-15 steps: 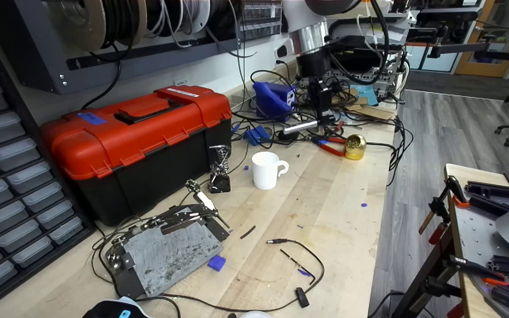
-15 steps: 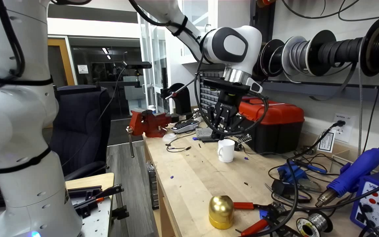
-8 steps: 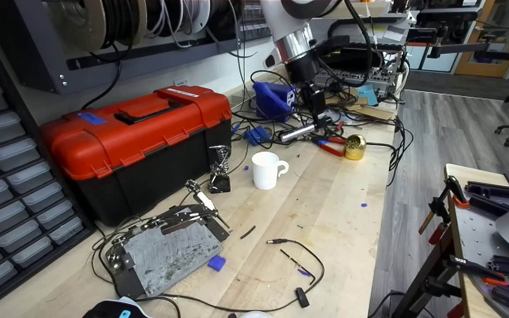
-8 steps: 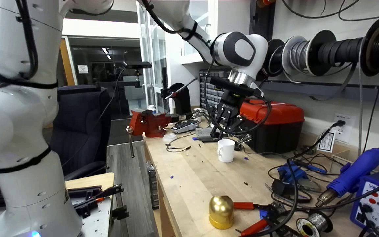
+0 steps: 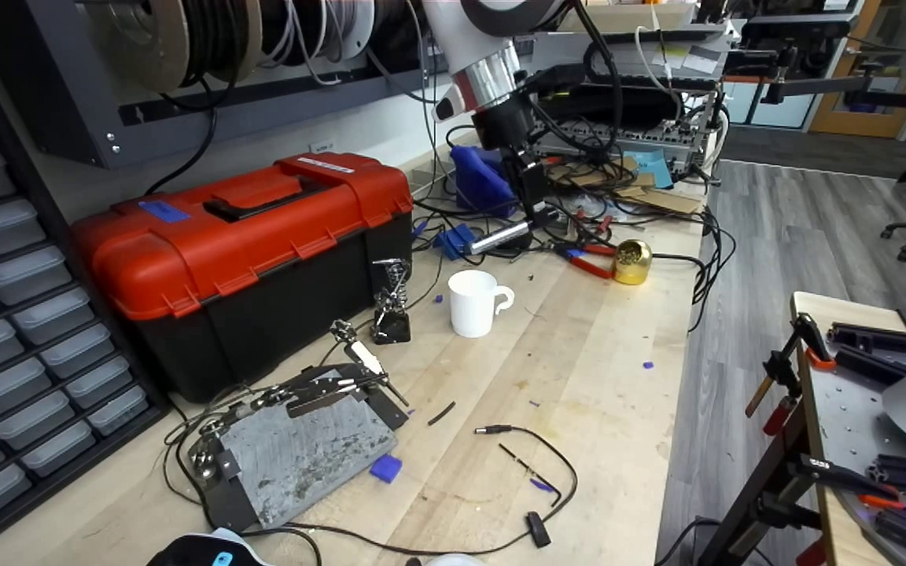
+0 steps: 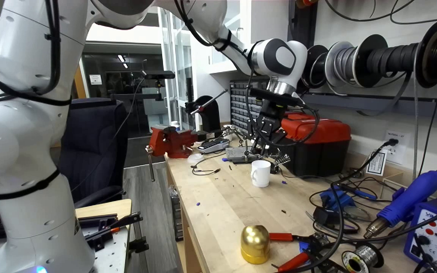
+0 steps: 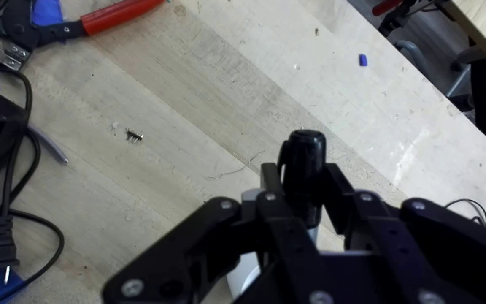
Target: Pick the marker on the desk and put it in the cup
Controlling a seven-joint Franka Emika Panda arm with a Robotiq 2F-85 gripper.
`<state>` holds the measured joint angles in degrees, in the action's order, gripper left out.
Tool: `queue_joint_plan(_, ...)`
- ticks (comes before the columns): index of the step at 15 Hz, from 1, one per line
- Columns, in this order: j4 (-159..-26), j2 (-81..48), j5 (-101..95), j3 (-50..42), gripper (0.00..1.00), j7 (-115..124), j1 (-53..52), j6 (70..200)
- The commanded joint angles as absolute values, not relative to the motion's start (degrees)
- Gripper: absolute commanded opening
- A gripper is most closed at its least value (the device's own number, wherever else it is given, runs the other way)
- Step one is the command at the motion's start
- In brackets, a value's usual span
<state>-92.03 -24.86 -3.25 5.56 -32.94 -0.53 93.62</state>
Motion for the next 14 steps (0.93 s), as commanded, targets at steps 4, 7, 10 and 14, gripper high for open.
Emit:
queue_joint_plan(4, -81.60, -30.32, -7.12, 6.07, 0.07, -33.53, -2.35, 84.11)
queue_joint_plan(7, -78.09, -32.12, -9.02, 6.27, 0.07, -33.93, -3.13, 80.97)
queue_joint_plan(10, -75.26, -33.54, -10.44, 6.47, 0.07, -34.52, -3.70, 78.59)
queue_joint_plan(14, -72.15, -35.39, -12.08, 6.64, 0.07, -35.45, -4.45, 75.78)
